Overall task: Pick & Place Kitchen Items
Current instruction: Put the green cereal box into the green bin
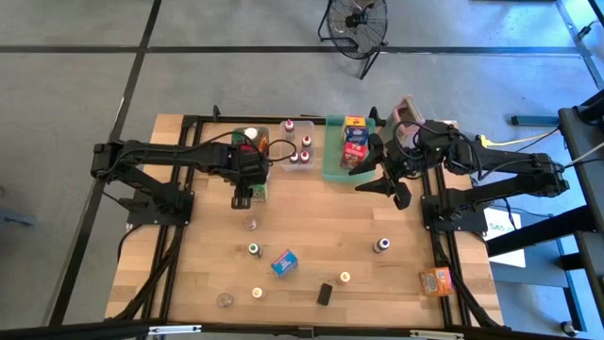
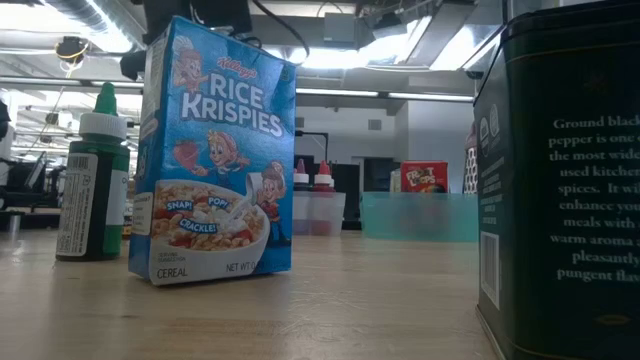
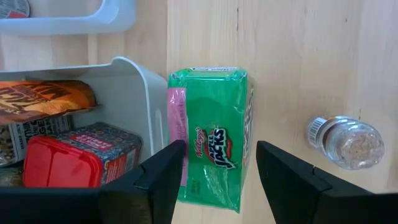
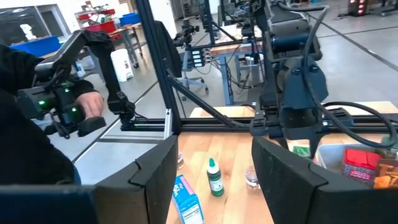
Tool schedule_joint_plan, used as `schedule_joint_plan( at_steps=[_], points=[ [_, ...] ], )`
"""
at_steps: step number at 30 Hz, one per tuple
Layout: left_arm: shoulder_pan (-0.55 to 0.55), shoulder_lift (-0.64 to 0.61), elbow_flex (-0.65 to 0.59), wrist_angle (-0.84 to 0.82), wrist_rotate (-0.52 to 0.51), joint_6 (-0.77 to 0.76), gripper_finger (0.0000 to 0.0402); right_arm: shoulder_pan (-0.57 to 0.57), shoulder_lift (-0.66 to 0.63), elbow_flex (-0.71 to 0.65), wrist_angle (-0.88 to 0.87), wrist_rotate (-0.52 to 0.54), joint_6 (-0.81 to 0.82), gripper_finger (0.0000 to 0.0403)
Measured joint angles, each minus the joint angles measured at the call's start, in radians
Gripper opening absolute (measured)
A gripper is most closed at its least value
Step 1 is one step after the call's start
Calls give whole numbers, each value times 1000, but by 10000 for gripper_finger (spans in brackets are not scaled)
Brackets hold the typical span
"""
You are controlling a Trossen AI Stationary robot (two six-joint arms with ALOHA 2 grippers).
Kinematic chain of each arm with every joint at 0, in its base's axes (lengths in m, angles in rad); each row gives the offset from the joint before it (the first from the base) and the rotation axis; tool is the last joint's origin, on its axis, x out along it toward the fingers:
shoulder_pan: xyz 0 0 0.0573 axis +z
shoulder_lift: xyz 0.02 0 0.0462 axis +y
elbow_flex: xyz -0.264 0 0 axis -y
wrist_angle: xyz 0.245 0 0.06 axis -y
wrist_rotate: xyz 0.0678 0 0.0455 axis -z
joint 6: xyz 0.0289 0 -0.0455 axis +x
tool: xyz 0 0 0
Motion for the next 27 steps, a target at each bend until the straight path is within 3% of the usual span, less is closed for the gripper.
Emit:
schedule_joint_plan(
  at_steps=[27],
  points=[
    [-110, -9, -3, 7, -84, -51, 198, 0, 0, 0, -2, -3, -3, 208]
  ],
)
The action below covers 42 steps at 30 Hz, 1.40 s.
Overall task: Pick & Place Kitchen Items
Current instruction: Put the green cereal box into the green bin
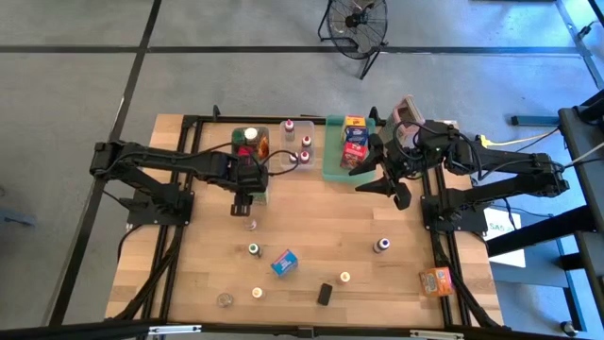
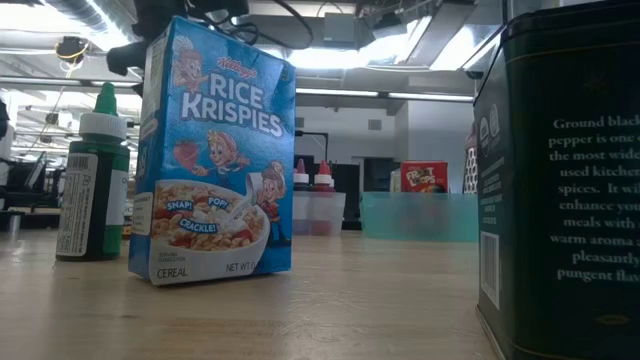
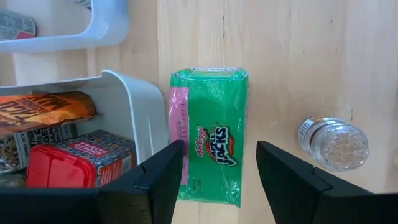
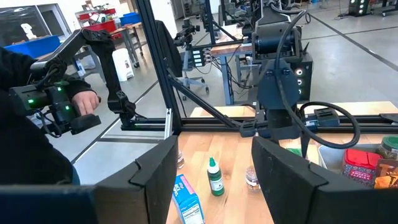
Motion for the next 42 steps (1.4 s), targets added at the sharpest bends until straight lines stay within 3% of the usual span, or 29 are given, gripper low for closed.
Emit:
schedule_joint_plan(
  at_steps=[15, 24, 29, 42],
  points=[
    [1, -1, 1, 1, 34, -26, 199, 2, 0, 0, 1, 0, 8, 208],
    [1, 0, 40, -2, 145, -34, 232, 2, 0, 0, 19, -1, 0, 208],
    [1, 0, 43, -3, 56, -56, 242, 2, 0, 0, 19, -1, 0, 208],
    [1, 0, 44, -13, 58, -52, 242, 2, 0, 0, 18, -1, -1, 208]
  ],
)
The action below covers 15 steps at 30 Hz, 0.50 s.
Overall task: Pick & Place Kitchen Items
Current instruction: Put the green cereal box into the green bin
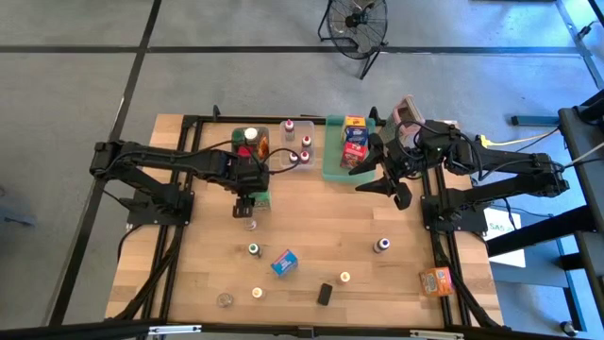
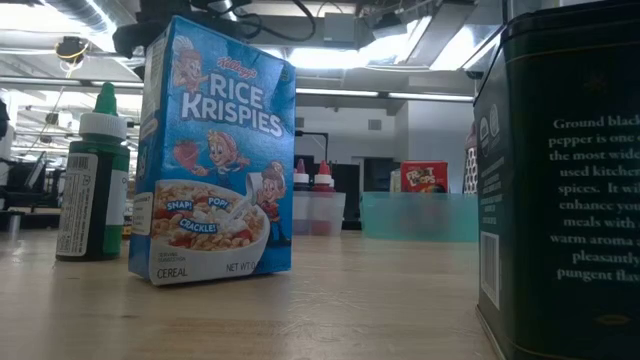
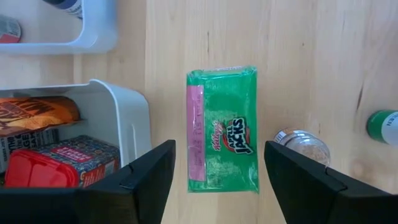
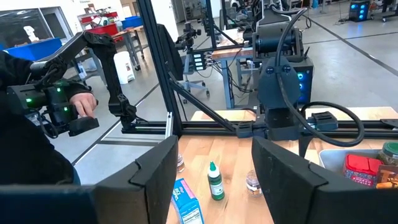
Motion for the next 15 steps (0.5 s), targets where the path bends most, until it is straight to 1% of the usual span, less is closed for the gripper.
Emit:
schedule_joint_plan(
  at_steps=[6, 12, 15],
  points=[
    [0, 3, 0, 3, 8, 3, 242, 0, 0, 0, -1, 0, 0, 208],
    [0, 31, 1, 14, 38, 10, 242, 0, 0, 0, -2, 0, 0, 208],
    [1, 42, 2, 15, 35, 16, 242, 0, 0, 0, -3, 0, 0, 208]
  ],
)
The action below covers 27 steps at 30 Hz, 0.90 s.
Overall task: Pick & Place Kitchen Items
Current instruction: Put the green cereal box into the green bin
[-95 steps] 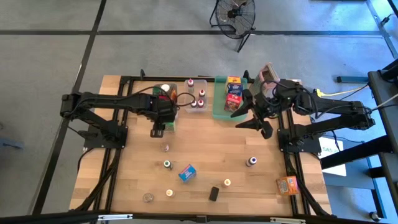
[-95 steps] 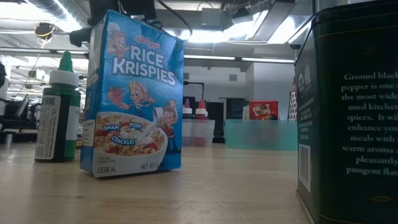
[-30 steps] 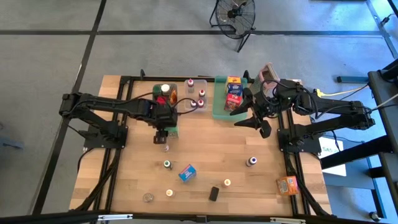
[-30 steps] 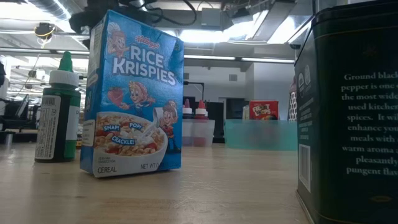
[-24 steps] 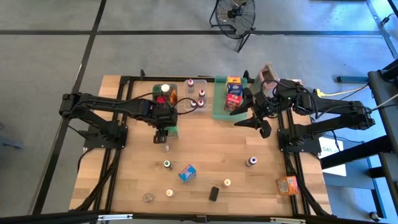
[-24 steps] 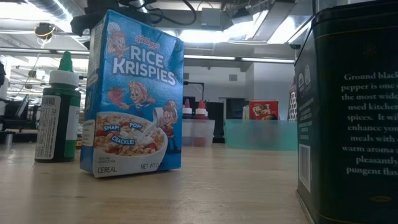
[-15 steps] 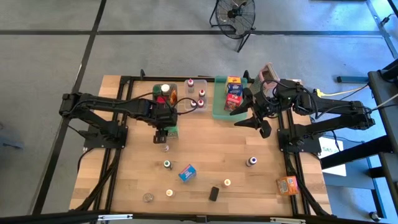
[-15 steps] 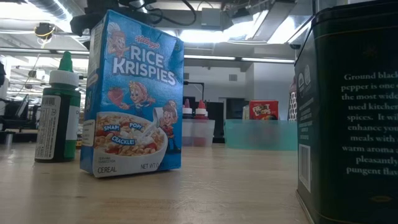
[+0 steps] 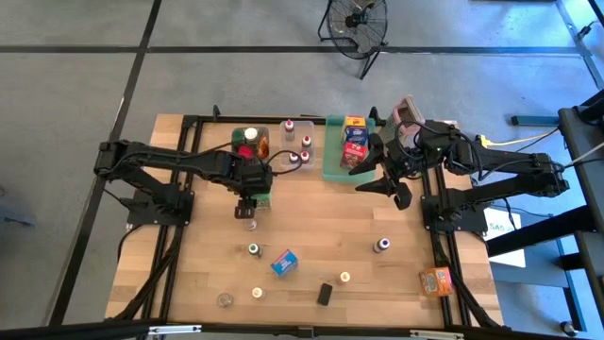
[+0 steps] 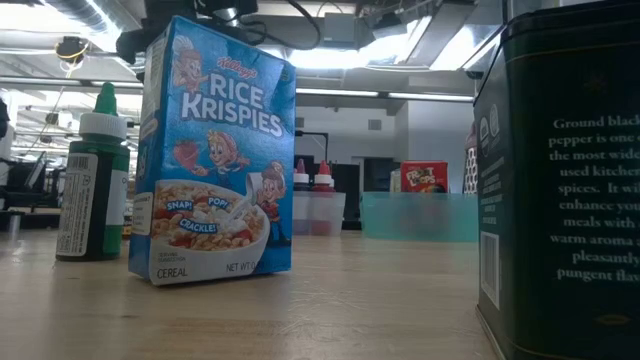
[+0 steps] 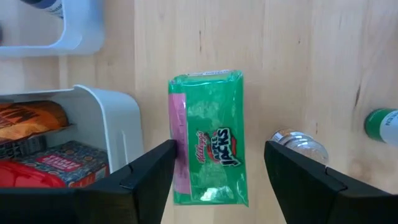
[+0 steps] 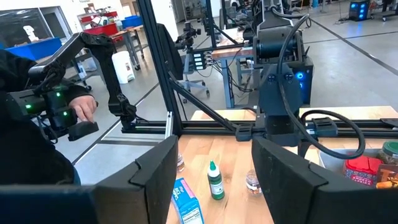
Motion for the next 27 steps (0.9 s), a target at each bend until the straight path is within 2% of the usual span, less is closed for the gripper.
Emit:
schedule_joint_plan(
  at_steps=[27],
  points=[
    [-15, 5, -2, 13, -39, -19, 242, 0, 1, 0, 0, 0, 0, 208]
  ],
)
